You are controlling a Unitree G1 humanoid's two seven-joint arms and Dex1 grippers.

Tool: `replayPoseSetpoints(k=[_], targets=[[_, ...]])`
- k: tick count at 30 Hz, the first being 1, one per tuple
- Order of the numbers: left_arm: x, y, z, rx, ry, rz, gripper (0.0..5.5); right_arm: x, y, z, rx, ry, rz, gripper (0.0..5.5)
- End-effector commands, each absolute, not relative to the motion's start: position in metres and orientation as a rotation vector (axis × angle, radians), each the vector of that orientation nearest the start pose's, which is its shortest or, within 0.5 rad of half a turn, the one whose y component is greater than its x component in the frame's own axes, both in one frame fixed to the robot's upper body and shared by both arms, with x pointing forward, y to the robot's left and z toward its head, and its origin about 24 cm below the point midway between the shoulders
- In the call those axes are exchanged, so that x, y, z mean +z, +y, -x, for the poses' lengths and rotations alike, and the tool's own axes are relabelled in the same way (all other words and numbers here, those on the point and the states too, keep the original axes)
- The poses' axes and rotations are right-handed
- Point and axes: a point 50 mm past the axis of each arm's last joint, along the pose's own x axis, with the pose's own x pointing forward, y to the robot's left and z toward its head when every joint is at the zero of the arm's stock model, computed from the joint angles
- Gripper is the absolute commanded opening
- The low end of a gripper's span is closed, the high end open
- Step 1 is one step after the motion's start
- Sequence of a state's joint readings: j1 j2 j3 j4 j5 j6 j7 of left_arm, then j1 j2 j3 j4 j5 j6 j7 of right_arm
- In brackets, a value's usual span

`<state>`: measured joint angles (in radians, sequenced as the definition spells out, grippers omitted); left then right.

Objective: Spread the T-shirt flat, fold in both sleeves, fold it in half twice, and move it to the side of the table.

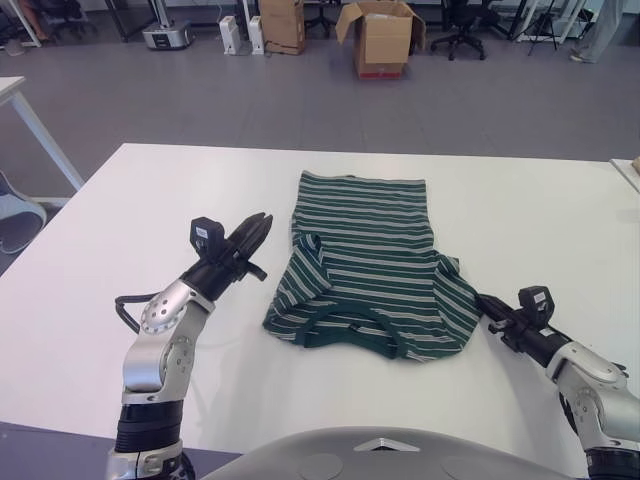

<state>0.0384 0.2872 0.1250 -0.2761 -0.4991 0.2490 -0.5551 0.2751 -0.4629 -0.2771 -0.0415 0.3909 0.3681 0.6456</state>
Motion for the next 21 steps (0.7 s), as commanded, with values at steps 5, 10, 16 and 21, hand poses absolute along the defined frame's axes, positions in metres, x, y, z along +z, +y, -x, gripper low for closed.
replayPoseSetpoints(k=[5, 10, 16, 21], targets=[[0.093, 0.188, -0.234, -0.553, -0.076, 0.15, 0.8, 0.038, -0.285, -0.194, 0.267, 0.332, -0.139, 0.02], [0.08, 0.176, -0.213, -0.652, -0.014, 0.149, 0.8, 0.069, -0.243, -0.204, 0.489, 0.23, -0.221, 0.02], [0.077, 0.167, -0.212, -0.737, -0.009, 0.107, 0.8, 0.045, -0.175, -0.214, 0.655, 0.325, -0.285, 0.02], [0.084, 0.169, -0.218, -0.866, -0.047, 0.012, 0.8, 0.056, -0.16, -0.22, 0.711, 0.279, -0.296, 0.68]])
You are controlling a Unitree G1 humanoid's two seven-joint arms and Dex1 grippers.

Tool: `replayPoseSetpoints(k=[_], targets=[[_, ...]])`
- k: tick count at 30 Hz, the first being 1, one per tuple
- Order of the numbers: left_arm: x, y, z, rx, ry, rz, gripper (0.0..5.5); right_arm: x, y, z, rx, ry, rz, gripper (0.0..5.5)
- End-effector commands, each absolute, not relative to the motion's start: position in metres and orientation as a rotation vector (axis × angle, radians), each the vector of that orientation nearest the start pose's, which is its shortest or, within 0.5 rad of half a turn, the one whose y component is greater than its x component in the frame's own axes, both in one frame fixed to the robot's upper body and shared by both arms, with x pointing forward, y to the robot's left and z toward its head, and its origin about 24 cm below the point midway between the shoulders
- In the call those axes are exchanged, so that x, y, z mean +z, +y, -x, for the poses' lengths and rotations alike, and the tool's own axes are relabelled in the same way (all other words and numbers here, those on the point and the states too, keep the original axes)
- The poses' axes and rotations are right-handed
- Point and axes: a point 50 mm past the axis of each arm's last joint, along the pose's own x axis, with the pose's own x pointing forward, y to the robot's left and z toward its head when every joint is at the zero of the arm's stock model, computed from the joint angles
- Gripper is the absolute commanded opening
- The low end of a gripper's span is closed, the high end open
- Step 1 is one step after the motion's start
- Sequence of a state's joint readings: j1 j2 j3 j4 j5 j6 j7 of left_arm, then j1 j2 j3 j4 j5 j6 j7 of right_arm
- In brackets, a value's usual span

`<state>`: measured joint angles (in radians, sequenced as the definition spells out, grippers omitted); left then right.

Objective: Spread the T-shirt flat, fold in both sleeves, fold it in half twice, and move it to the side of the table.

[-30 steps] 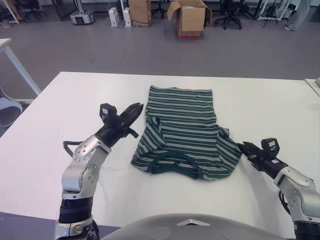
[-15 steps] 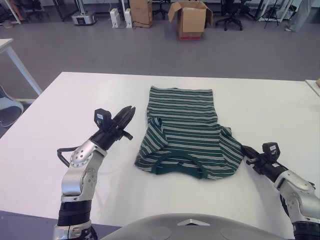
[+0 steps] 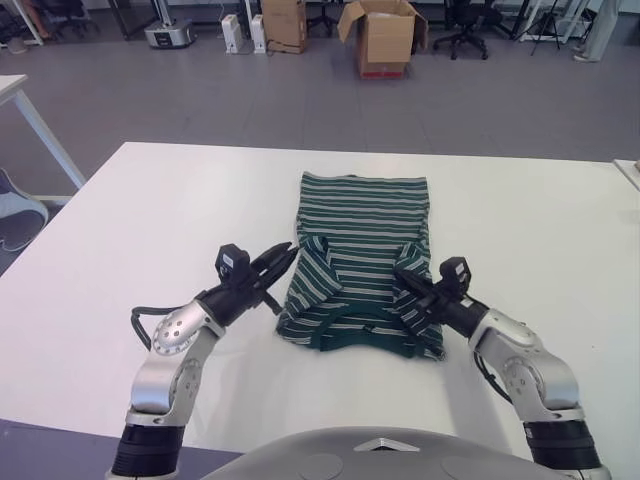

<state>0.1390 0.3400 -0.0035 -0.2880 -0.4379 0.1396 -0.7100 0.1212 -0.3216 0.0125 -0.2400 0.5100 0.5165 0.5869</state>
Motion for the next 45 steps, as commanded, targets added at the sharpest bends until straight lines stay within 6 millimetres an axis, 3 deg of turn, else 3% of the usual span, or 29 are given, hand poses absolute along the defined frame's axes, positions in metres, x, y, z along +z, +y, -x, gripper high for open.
replayPoseSetpoints(k=[1, 4, 6, 7, 8, 9, 13, 17, 21, 25, 29, 34, 35, 38, 41, 43, 45], targets=[[0.086, 0.175, -0.224, -0.88, -0.047, -0.037, 0.8, 0.07, -0.166, -0.225, 0.699, 0.223, -0.293, 0.92], [0.092, 0.201, -0.246, -0.942, -0.031, -0.314, 0.8, 0.092, -0.201, -0.23, 0.651, 0.198, -0.124, 0.92], [0.09, 0.216, -0.258, -1.053, -0.001, -0.608, 0.97, 0.086, -0.234, -0.226, 0.668, 0.302, 0.225, 1.1], [0.085, 0.223, -0.259, -1.146, 0.024, -0.816, 1.13, 0.079, -0.25, -0.222, 0.719, 0.374, 0.506, 1.27], [0.081, 0.226, -0.263, -1.208, 0.035, -0.901, 1.35, 0.073, -0.264, -0.217, 0.798, 0.432, 0.772, 1.51], [0.078, 0.228, -0.265, -1.266, 0.035, -0.986, 1.46, 0.068, -0.273, -0.212, 0.868, 0.459, 0.932, 1.65], [0.062, 0.231, -0.258, -1.498, -0.032, -1.343, 1.83, 0.057, -0.271, -0.193, 1.162, 0.433, 1.189, 2.06], [0.051, 0.216, -0.25, -1.602, -0.259, -1.409, 1.83, 0.048, -0.25, -0.186, 1.35, 0.179, 1.282, 2.06], [0.034, 0.188, -0.247, -1.602, -0.399, -1.323, 1.83, 0.04, -0.229, -0.203, 1.343, 0.026, 1.261, 2.06], [0.006, 0.174, -0.237, -1.731, -0.338, -1.313, 1.65, 0.024, -0.213, -0.211, 1.4, 0.021, 1.233, 2.1], [-0.008, 0.179, -0.227, -1.854, -0.26, -1.307, 0.95, 0.024, -0.205, -0.215, 1.483, -0.006, 1.23, 1.3], [-0.011, 0.181, -0.217, -1.958, -0.217, -1.187, 0.14, 0.028, -0.207, -0.213, 1.521, -0.006, 1.211, 0.03], [-0.011, 0.183, -0.212, -1.99, -0.209, -1.155, 0.09, 0.028, -0.206, -0.21, 1.523, 0.003, 1.171, 0.01], [0.0, 0.193, -0.182, -2.062, -0.076, -1.01, 0.05, 0.03, -0.202, -0.184, 1.581, 0.171, 0.934, 0.01], [0.032, 0.192, -0.152, -2.1, 0.128, -0.695, 0.02, 0.049, -0.202, -0.149, 1.712, 0.477, 0.569, 0.0], [0.053, 0.187, -0.149, -2.082, 0.21, -0.523, 0.02, 0.071, -0.204, -0.138, 1.768, 0.659, 0.3, 0.0], [0.066, 0.182, -0.159, -2.011, 0.271, -0.38, 0.02, 0.095, -0.205, -0.142, 1.774, 0.752, 0.07, 0.0]])
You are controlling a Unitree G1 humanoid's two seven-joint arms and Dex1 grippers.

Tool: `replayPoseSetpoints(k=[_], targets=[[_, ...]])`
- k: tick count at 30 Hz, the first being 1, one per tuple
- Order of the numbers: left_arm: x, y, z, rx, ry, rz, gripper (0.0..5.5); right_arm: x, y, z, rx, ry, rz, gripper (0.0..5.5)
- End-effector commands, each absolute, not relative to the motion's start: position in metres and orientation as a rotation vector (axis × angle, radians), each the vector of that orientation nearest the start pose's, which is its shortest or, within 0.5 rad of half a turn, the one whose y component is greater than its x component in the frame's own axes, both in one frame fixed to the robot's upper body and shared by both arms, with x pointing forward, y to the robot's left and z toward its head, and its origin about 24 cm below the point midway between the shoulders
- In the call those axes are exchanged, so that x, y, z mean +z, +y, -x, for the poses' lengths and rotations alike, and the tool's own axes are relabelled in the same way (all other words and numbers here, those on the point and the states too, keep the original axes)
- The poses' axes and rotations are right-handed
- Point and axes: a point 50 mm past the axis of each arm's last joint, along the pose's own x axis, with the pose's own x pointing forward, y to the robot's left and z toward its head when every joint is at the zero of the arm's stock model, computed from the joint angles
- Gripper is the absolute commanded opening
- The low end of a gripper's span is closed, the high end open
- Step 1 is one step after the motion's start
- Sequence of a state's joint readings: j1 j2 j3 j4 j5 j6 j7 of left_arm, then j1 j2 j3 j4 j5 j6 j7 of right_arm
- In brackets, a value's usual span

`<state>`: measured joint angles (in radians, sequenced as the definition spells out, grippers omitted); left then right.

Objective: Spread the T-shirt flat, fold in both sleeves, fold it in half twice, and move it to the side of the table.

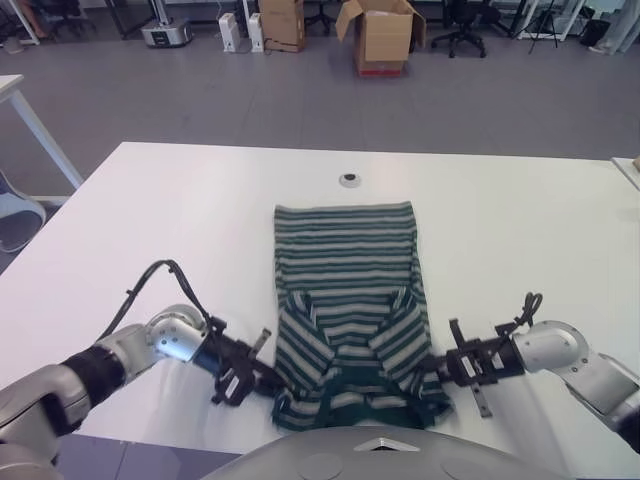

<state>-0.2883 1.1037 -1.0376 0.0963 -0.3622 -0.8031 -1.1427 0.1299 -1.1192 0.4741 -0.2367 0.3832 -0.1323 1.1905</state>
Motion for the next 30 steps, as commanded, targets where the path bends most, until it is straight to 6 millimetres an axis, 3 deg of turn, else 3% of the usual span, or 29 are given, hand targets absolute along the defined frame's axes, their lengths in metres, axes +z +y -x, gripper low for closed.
replayPoseSetpoints(k=[1, 3, 6, 11, 13, 16, 19, 21, 25, 26, 28, 30], targets=[[0.067, 0.184, -0.166, -1.963, 0.325, -0.294, 0.02, 0.107, -0.204, -0.152, 1.755, 0.742, -0.027, 0.0], [0.075, 0.189, -0.183, -1.862, 0.415, -0.113, 0.02, 0.128, -0.205, -0.177, 1.684, 0.678, -0.156, 0.0], [0.105, 0.188, -0.242, -1.67, 0.361, 0.058, 0.02, 0.14, -0.217, -0.223, 1.474, 0.606, -0.238, 0.0], [0.108, 0.169, -0.341, -1.347, 0.309, -0.047, 0.01, 0.125, -0.234, -0.294, 1.168, 0.62, -0.292, 0.0], [0.095, 0.164, -0.36, -1.192, 0.354, -0.119, 0.01, 0.11, -0.231, -0.318, 1.061, 0.649, -0.275, 0.0], [0.078, 0.156, -0.37, -1.013, 0.409, -0.132, 0.01, 0.085, -0.226, -0.342, 0.853, 0.684, -0.275, 0.0], [0.061, 0.154, -0.372, -0.849, 0.47, -0.116, 0.01, 0.056, -0.218, -0.349, 0.672, 0.764, -0.216, 0.0], [0.055, 0.149, -0.371, -0.808, 0.475, -0.061, 0.51, 0.048, -0.211, -0.351, 0.62, 0.759, -0.267, 0.53], [0.044, 0.145, -0.37, -0.658, 0.581, 0.162, 1.48, 0.061, -0.214, -0.366, 0.445, 0.604, -0.487, 1.53], [0.043, 0.148, -0.371, -0.58, 0.584, 0.237, 1.5, 0.066, -0.218, -0.369, 0.399, 0.565, -0.498, 1.71], [0.042, 0.159, -0.374, -0.352, 0.589, 0.466, 1.5, 0.076, -0.223, -0.372, 0.413, 0.498, -0.477, 1.78], [0.041, 0.164, -0.373, -0.283, 0.606, 0.529, 1.5, 0.08, -0.225, -0.372, 0.458, 0.452, -0.341, 1.78]])
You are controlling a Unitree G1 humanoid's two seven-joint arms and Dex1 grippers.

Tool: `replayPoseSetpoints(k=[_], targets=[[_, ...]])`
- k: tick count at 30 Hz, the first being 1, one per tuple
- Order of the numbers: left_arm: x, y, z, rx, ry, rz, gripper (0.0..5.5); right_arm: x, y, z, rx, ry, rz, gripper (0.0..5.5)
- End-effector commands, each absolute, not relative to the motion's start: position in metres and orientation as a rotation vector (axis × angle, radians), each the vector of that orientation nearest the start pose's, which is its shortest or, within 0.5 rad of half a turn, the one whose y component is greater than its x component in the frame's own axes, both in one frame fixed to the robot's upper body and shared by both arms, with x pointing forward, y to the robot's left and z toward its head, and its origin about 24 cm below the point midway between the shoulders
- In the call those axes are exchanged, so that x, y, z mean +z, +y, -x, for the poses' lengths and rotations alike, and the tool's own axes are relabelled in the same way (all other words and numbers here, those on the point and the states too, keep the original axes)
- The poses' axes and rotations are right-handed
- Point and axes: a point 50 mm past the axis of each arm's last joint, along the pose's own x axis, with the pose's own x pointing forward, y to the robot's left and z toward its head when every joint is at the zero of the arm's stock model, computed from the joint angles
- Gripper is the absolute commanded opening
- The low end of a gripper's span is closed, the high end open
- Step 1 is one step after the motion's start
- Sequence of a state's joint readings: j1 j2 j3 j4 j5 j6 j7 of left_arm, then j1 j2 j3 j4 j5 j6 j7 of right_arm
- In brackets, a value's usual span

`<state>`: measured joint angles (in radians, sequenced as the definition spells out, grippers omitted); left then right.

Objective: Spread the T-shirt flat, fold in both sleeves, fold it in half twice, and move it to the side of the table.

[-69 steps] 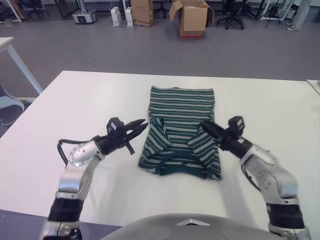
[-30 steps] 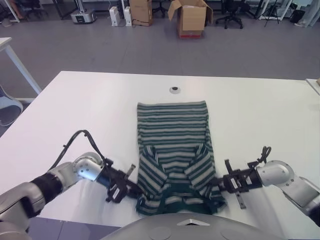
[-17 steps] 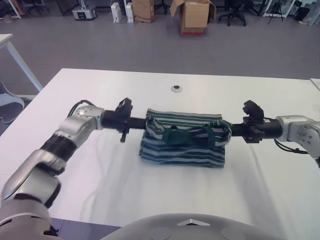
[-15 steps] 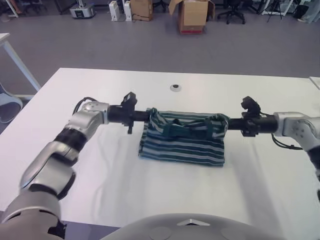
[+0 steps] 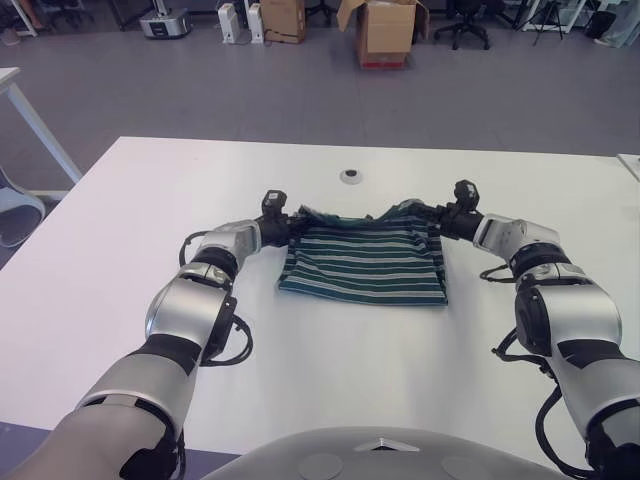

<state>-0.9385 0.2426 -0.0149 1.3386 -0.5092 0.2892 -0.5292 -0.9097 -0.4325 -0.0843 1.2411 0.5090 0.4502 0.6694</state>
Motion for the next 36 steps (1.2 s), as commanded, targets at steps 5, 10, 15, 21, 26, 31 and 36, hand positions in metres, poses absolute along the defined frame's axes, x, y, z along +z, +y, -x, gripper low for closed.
replayPoseSetpoints(k=[5, 10, 15, 21, 26, 31, 36], targets=[[0.075, 0.144, -0.368, -0.823, 0.205, -0.328, 1.5, 0.085, -0.195, -0.322, 0.85, 0.334, 0.001, 1.78], [0.056, 0.152, -0.351, -1.05, 0.084, -1.247, 1.5, 0.062, -0.175, -0.266, 1.072, 0.453, 0.252, 1.78], [0.02, 0.175, -0.33, -1.272, 0.121, -1.723, 1.5, 0.051, -0.181, -0.259, 1.062, 0.513, 0.751, 1.78], [0.05, 0.124, -0.232, -1.826, 0.141, -0.697, 1.5, 0.061, -0.167, -0.324, 0.966, 0.296, 1.27, 1.78], [0.089, 0.069, -0.219, -1.786, 0.153, -0.157, 1.5, 0.092, -0.136, -0.357, 0.916, 0.078, 1.182, 1.78], [0.116, 0.105, -0.27, -1.493, 0.136, -0.284, 1.5, 0.117, -0.152, -0.335, 1.08, 0.022, 0.811, 1.78], [0.09, 0.17, -0.321, -1.192, 0.281, -0.838, 1.5, 0.078, -0.137, -0.266, 1.237, 0.248, 0.304, 1.78]])
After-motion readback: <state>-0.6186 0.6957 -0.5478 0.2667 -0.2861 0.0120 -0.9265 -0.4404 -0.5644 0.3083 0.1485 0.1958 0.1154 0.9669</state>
